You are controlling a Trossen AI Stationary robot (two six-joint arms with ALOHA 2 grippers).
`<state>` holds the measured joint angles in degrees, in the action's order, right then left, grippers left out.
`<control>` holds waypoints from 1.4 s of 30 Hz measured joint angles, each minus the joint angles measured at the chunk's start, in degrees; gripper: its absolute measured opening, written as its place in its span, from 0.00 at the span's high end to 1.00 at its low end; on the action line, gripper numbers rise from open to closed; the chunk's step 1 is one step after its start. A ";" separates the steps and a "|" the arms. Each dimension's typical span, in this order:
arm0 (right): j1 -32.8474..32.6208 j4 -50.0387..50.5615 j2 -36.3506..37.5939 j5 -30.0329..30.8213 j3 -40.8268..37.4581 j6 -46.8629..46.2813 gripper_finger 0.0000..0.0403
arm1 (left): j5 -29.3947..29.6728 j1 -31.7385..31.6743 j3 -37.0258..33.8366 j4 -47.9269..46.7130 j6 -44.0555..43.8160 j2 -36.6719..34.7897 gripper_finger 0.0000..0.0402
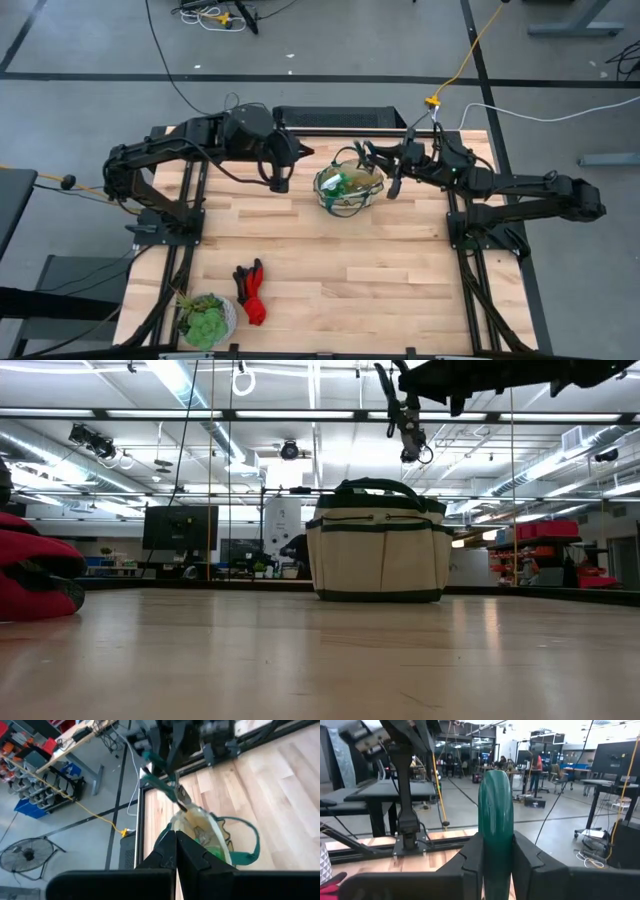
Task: Pick & Place Garden tools in Gardening bag
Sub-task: Put the green shear scissors into the gardening bag
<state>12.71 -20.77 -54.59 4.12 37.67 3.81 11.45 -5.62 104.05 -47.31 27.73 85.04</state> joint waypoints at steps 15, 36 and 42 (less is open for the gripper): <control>0.15 -15.50 -4.85 2.51 -7.80 3.13 0.85 | -2.96 -0.97 0.00 -5.09 -1.76 -8.44 0.99; 0.96 -26.73 -8.39 2.48 -13.55 3.16 0.85 | -12.38 -6.99 -15.20 1.73 -5.47 -17.81 1.00; 0.98 -26.43 -9.01 2.40 -13.53 4.20 0.85 | -17.35 -8.23 -29.85 16.49 -6.70 -21.20 1.00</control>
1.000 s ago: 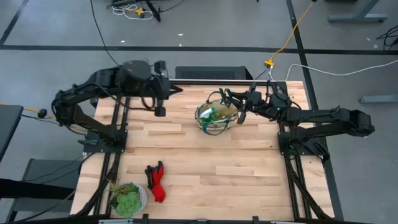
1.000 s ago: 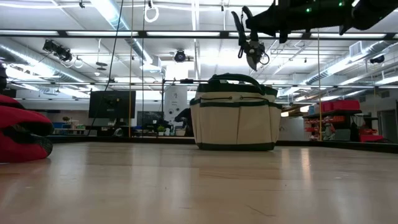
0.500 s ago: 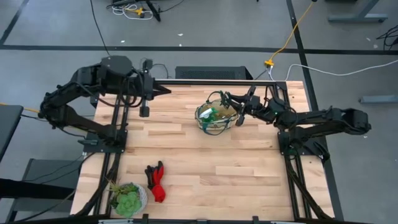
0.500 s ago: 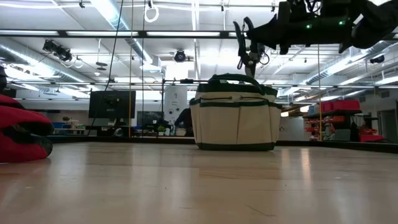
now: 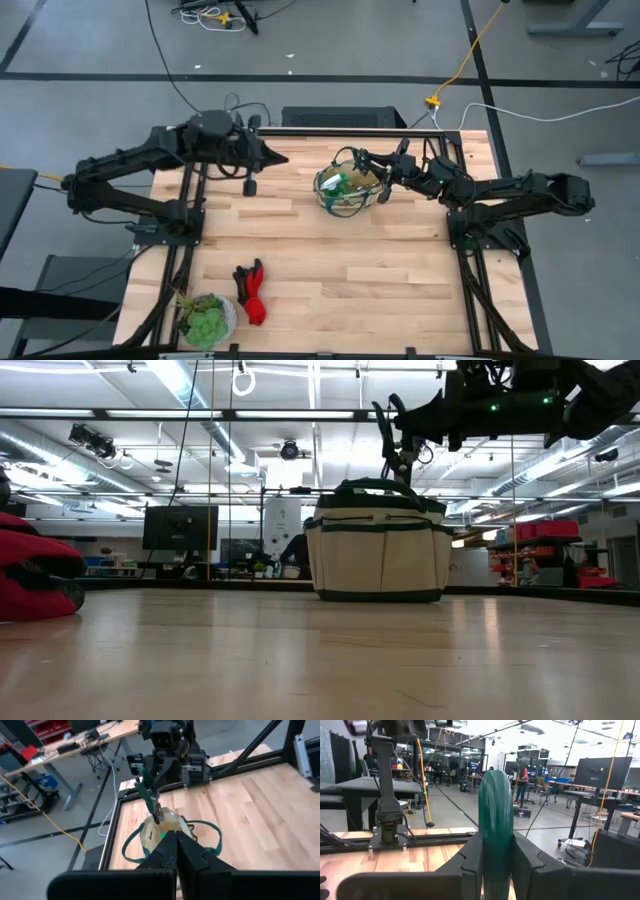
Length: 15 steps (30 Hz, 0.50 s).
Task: Pick & Place Garden tools in Gardening bag
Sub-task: Put the green shear scissors into the gardening bag
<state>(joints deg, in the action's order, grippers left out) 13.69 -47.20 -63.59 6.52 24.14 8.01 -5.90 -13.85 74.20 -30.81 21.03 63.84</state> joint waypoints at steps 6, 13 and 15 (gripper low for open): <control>0.04 -0.51 -1.01 0.51 0.00 1.34 0.85 | 0.76 -1.67 -11.08 12.37 0.87 -1.91 1.00; 0.04 -1.36 -4.19 0.57 0.00 1.49 0.85 | 0.07 -3.37 -15.45 18.17 0.63 -1.67 1.00; 0.04 -1.72 -5.04 0.93 0.00 1.50 0.85 | 0.04 -3.37 -15.68 18.02 0.62 -1.57 1.00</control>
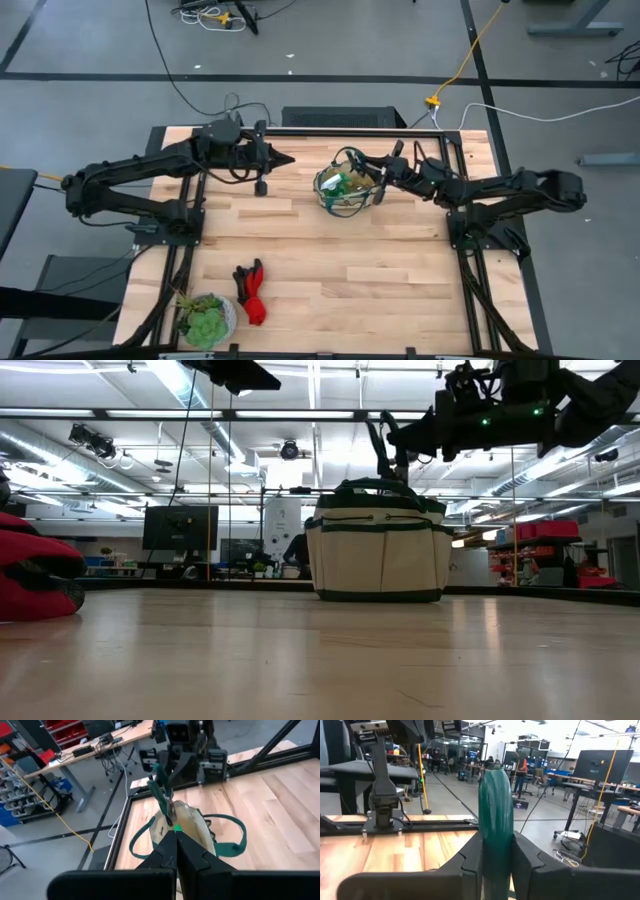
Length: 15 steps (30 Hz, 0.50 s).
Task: Pick & Place Garden tools in Gardening bag
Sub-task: Put the green shear scissors into the gardening bag
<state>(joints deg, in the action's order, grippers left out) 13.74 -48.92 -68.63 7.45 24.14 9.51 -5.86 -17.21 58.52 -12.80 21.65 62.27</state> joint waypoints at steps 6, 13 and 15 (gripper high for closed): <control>0.17 -1.73 -1.79 1.39 0.00 0.01 0.85 | -0.04 0.44 0.02 0.15 0.02 -0.02 1.00; 0.20 -2.11 -1.91 2.48 0.00 -0.61 0.85 | -0.04 0.44 0.02 0.09 -0.02 -0.03 0.99; 0.20 -2.11 -1.91 2.48 0.00 -1.85 0.84 | -0.04 0.44 0.04 0.09 -0.02 -0.03 0.99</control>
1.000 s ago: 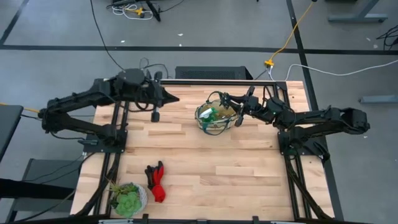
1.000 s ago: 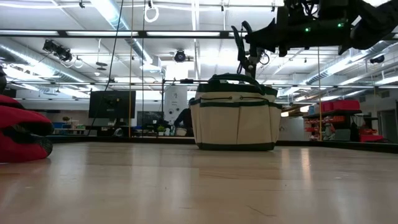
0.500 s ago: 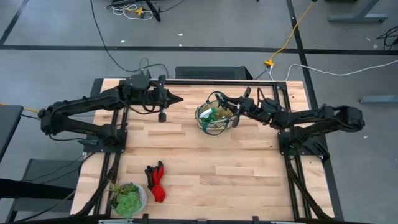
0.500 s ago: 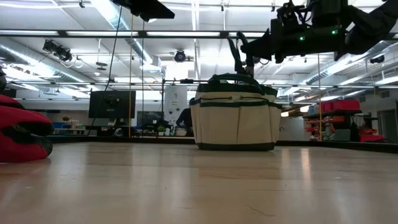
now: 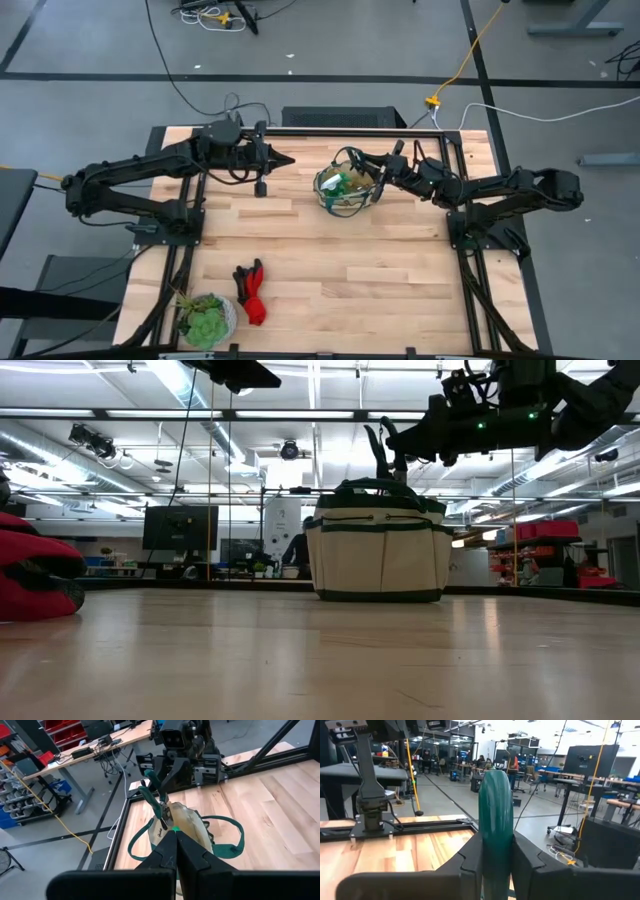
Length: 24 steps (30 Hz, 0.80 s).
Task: Pick & Place Garden tools in Gardening bag
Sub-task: Put the green shear scissors into the gardening bag, then put the red gloves into the gardening bag
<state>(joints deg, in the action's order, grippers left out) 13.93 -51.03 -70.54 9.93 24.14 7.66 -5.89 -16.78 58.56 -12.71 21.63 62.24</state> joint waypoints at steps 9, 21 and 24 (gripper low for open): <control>0.00 0.19 0.00 1.26 0.00 -0.99 0.83 | 0.00 0.00 -0.01 -0.02 -0.44 0.00 0.99; 0.17 0.89 0.00 5.72 0.07 -9.36 0.56 | 0.00 0.00 0.01 -0.02 -1.27 0.01 0.99; 0.17 0.92 0.00 6.23 0.07 -9.49 0.47 | 0.00 0.00 0.01 -0.02 -1.30 0.02 0.99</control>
<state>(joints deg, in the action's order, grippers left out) 14.11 -50.11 -70.54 16.16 24.21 -1.82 -5.89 -16.78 58.57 -12.73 20.32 62.26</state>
